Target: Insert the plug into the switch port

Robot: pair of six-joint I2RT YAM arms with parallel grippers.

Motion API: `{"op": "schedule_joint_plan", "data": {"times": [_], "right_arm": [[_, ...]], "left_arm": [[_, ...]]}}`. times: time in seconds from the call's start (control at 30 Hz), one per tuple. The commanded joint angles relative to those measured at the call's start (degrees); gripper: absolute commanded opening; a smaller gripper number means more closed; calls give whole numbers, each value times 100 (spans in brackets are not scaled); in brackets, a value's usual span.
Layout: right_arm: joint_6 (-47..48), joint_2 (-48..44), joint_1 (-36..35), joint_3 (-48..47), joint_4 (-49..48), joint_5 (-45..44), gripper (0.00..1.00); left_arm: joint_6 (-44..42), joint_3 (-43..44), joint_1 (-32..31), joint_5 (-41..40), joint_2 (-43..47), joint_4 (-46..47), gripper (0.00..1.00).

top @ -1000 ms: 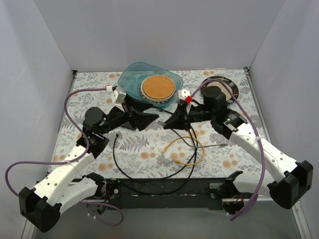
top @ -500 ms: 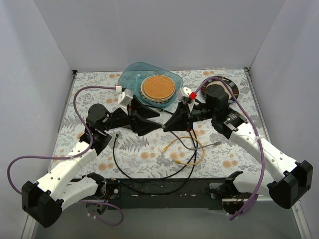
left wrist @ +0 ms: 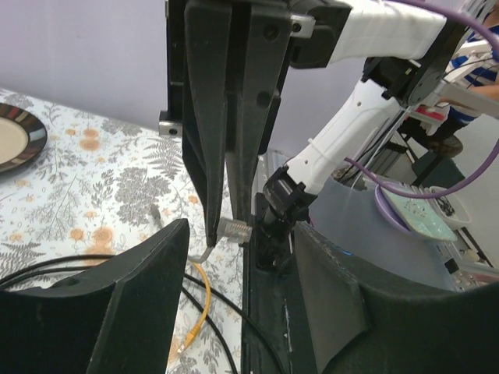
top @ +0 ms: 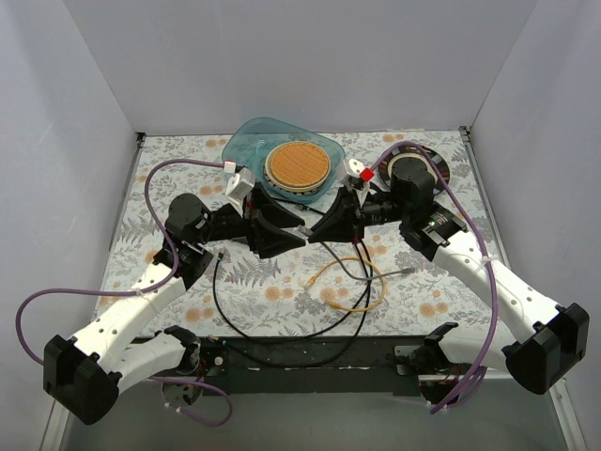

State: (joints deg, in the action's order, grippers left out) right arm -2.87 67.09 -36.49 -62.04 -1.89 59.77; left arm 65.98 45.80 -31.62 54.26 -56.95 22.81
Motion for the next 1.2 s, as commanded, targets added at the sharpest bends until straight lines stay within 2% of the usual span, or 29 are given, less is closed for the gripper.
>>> {"op": "schedule_joint_plan", "data": {"times": [0.0, 0.17, 0.3, 0.57, 0.6, 0.63, 0.67, 0.7, 0.8, 0.83, 0.93, 1.0, 1.17], "right_arm": [[-91, 50, 19, -19, -250, 79, 1], [-117, 102, 19, -36, -250, 70, 1], [-152, 164, 28, -54, -294, 70, 1], [-275, 217, 28, -98, -444, 53, 1], [-284, 208, 19, -89, -452, 44, 1], [-293, 208, 28, -89, -453, 35, 1], [-301, 199, 28, -89, -453, 26, 2], [-301, 199, 19, -80, -435, -43, 4], [-135, 120, 19, -141, -41, -629, 33], [-82, 77, 19, -220, 100, -833, 48], [68, -178, 10, -308, 522, -1809, 62], [94, -389, 10, -370, 672, -2579, 65], [270, -723, -208, -370, 673, -3593, 67]], "left_arm": [[345, 25, -11, -21, 61, 681, 57], [346, 43, -55, -30, -26, 752, 52], [294, 139, -125, 85, -149, 743, 34], [-84, 298, -310, -135, -282, 251, 32], [-102, 298, -310, -161, -290, 224, 29], [-102, 298, -319, -196, -299, 215, 11], [-94, 307, -319, -266, -291, 215, 3], [-68, 307, -319, -319, -282, 215, 0], [126, 315, -328, -723, -229, 224, 0], [248, 307, -328, -793, -177, 259, 0], [433, 342, -328, -1557, -89, 93, 0], [565, 359, -328, -2152, 8, -13, 0], [925, 719, -336, -3385, 0, -996, 0]]}}
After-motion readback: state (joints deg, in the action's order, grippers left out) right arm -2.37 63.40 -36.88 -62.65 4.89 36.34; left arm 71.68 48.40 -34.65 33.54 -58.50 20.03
